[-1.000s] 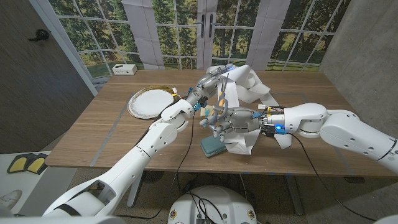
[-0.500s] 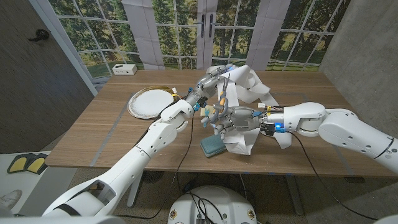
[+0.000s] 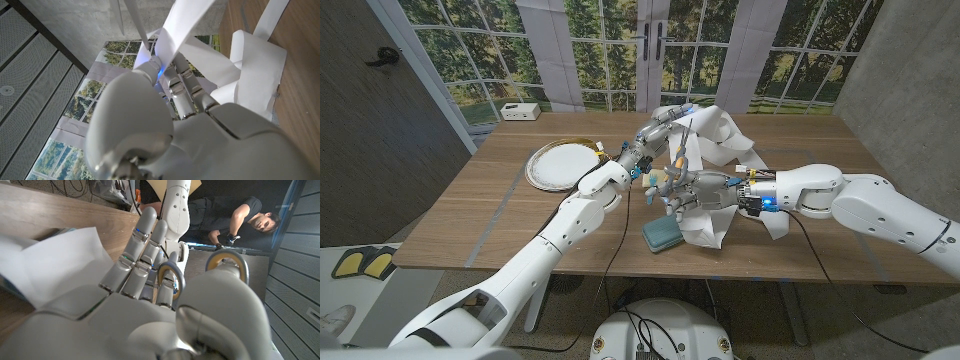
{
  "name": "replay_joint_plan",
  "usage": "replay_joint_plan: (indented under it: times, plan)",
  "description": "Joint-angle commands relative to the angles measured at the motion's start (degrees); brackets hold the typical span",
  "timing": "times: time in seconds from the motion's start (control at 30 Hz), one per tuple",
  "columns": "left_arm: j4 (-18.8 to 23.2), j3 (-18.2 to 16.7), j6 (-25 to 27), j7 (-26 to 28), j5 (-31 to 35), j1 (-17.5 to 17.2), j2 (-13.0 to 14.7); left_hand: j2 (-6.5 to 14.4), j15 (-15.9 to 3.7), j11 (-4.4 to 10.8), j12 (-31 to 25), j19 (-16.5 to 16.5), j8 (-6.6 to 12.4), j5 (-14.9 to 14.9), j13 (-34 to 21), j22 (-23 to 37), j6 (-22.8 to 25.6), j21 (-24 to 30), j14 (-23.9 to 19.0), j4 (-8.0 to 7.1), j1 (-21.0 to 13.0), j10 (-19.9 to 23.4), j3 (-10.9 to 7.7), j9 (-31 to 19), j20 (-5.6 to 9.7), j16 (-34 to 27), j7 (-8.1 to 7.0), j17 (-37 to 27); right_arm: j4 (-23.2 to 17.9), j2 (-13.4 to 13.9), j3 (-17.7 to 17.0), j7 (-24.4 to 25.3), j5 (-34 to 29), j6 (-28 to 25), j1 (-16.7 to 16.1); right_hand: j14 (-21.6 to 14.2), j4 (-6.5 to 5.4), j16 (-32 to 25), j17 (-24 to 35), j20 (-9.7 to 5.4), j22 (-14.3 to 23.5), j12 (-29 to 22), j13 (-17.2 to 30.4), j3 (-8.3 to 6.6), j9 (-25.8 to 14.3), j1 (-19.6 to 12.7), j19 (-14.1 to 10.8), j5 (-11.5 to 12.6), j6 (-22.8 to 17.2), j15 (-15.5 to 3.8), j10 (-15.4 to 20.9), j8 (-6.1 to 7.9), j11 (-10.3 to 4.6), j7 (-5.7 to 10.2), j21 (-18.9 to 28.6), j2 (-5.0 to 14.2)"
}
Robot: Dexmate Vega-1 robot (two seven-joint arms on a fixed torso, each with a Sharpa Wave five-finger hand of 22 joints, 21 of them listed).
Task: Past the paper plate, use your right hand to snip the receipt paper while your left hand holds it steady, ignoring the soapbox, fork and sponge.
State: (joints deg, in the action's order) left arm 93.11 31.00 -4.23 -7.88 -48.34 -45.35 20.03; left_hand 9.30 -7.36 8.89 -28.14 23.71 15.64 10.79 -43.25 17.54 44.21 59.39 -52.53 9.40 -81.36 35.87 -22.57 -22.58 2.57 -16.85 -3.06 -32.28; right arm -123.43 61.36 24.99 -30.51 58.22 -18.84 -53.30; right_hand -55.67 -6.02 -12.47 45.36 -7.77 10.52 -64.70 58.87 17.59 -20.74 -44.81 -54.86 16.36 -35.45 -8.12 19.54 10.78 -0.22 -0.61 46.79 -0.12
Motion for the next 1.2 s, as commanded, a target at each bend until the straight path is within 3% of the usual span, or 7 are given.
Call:
replay_joint_plan:
  times: [0.03,0.7,1.2]
  plan:
    - [-0.7,0.1,-0.5,0.0,0.3,0.1,-0.4,0.0,-6.30,0.08,-0.1,-0.2,-0.21,0.1,0.0,-0.2,0.4,0.4,-0.5,-0.14,0.4,0.2,-0.40,0.0,1.85,0.2,-0.21,0.0,1.2,0.0,-0.5,0.6,0.2,-0.1,-0.4,0.6,-0.23,0.2,0.2,0.25,0.3,-0.4,0.2,-0.08,0.2,0.1,-0.1,0.4,4.4,-0.10,0.3,-0.28,-0.53,-5.00,-0.1,0.40]
    - [-0.5,0.0,-1.1,-0.2,0.6,-0.2,-0.4,0.0,-6.31,-0.06,0.0,-0.5,-0.78,0.1,0.0,-1.6,0.7,1.3,-0.7,-0.10,0.5,0.3,-0.40,0.0,1.87,0.6,-0.21,0.0,1.8,0.1,-1.2,2.4,-0.4,0.3,-1.2,0.6,-0.41,0.1,0.2,0.30,0.3,-0.5,0.2,-0.08,1.4,0.2,0.0,0.5,4.5,-0.05,0.2,-0.28,-0.70,-4.81,-0.2,0.72]
    - [-0.3,0.0,-0.8,0.1,0.3,-0.6,-0.3,0.0,-6.30,-0.08,0.1,-0.7,-1.25,0.1,-0.1,-2.7,0.8,2.1,-0.9,-0.09,0.6,0.3,-0.42,0.1,1.89,0.8,-0.16,-0.2,0.9,1.1,-3.9,3.8,0.2,2.7,-3.1,0.7,-0.40,0.1,0.1,0.28,0.3,-0.7,0.3,-0.11,2.6,0.0,-0.1,0.5,4.2,-0.08,0.5,-0.14,-0.93,-4.73,-0.4,0.90]
